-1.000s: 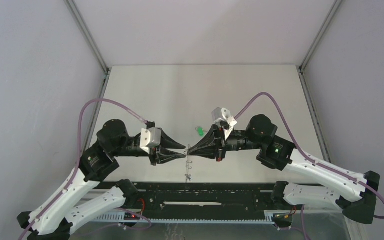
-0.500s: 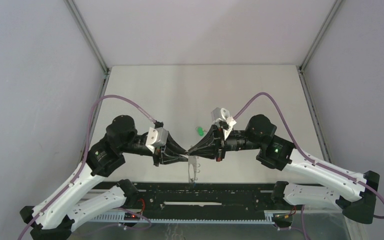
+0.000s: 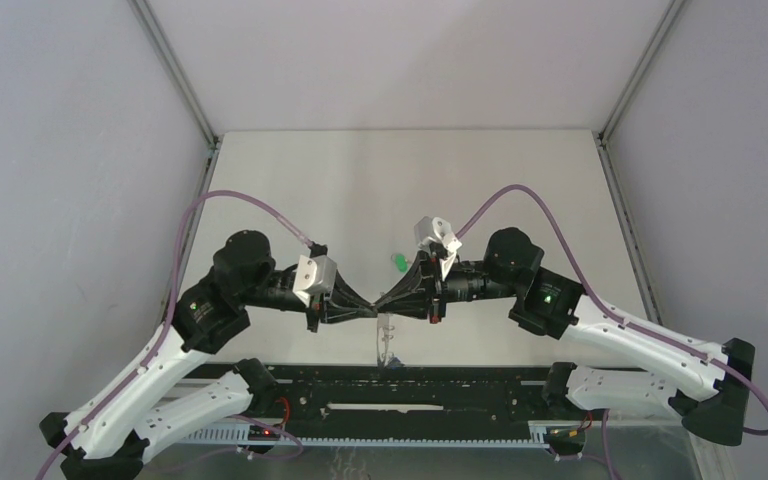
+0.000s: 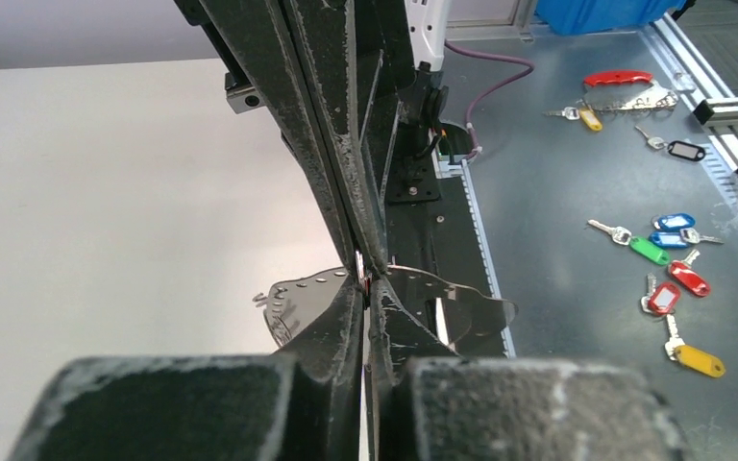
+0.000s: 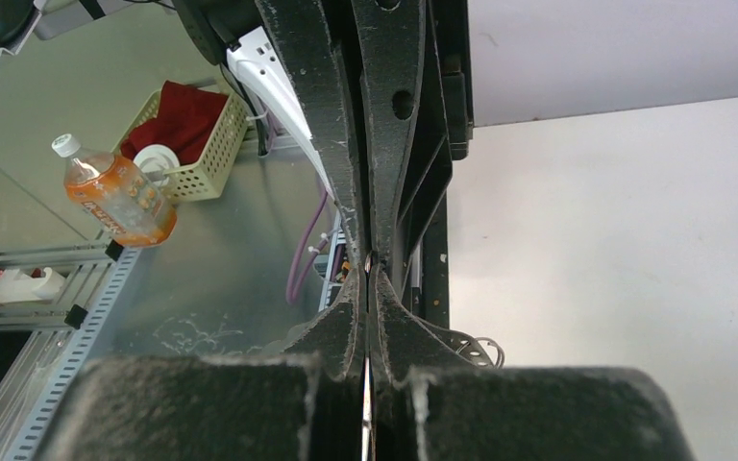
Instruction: Put the keys on the keyring
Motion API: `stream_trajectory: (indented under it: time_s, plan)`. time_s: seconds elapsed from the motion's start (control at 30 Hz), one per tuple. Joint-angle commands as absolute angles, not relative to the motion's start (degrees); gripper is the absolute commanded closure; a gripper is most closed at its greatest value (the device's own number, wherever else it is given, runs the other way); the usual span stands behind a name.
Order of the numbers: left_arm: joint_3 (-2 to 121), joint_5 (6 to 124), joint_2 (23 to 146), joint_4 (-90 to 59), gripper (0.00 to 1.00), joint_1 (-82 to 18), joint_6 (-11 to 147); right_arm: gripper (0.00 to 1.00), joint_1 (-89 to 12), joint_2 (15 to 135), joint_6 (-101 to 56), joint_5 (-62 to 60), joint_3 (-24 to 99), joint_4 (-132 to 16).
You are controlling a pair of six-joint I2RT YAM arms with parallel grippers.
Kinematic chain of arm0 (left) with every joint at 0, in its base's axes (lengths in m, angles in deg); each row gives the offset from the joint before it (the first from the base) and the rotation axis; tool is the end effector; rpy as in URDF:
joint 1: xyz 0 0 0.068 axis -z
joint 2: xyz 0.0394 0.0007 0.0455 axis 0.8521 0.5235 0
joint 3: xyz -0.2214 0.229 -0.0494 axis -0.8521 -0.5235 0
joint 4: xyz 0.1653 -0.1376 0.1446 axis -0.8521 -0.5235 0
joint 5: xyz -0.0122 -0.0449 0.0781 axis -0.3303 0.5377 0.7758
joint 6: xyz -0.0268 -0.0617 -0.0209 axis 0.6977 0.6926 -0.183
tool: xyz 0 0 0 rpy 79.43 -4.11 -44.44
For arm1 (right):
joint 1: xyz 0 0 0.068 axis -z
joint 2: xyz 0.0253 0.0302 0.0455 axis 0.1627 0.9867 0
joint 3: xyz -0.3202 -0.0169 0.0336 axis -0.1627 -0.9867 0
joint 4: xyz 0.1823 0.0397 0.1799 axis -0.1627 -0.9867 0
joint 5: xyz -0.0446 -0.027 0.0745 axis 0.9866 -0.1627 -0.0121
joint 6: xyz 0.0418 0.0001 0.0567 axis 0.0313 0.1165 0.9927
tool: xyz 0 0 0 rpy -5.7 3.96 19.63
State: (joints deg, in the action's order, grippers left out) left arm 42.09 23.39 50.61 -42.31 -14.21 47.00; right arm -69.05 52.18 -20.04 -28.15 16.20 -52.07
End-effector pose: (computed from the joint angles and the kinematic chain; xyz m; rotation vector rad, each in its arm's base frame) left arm 0.0528 -0.1126 0.4127 1.3705 1.2587 -1.1955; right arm 0.0833 0.2081 0.4278 -1.1891 1.2672 1.3858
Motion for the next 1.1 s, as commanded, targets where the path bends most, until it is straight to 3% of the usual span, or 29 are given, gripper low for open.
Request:
stream_trajectory:
  time_s: [0.0,0.3,0.33,0.5,0.6,0.63,0.67,0.83,1.0,1.07]
  plan:
    - [45.7,23.4,50.3,-41.9,0.98,-14.5,44.1,1.00,-68.9,52.1,-21.0,-28.3,19.1,-50.7]
    - [45.1,26.6,49.0,-42.5,1.00,-14.5,41.7,1.00,-68.6,51.2,-20.4,-28.8,19.1,-50.0]
    - [45.1,26.9,49.0,-42.4,1.00,-14.4,41.7,0.96,-68.5,51.1,-20.3,-28.7,19.1,-50.1]
    - [45.4,27.4,48.9,-42.6,1.00,-14.5,41.5,0.64,-66.9,49.1,-19.9,-26.9,19.1,-51.3]
    - [44.8,27.1,48.3,-43.2,1.00,-14.5,39.9,0.31,-64.2,47.2,-18.9,-23.3,19.1,-52.7]
    - [44.7,26.8,48.1,-43.5,1.00,-14.5,39.1,0.05,-63.1,46.5,-18.3,-21.8,19.1,-53.3]
    - [44.3,26.7,47.8,-43.9,1.00,-14.6,38.4,0.01,-62.2,46.0,-17.5,-19.9,19.1,-54.2]
    - [43.0,24.9,47.8,-44.9,1.00,-17.0,38.4,0.00,-56.4,45.7,-7.1,-6.4,19.2,-60.5]
    - [40.9,22.2,47.8,-50.3,1.00,-23.9,33.3,0.01,-54.7,50.8,-12.6,9.4,17.9,-65.9]
    - [40.6,20.7,47.8,-53.1,1.00,-27.1,30.7,0.14,-52.6,56.9,-11.7,12.3,19.5,-69.5]
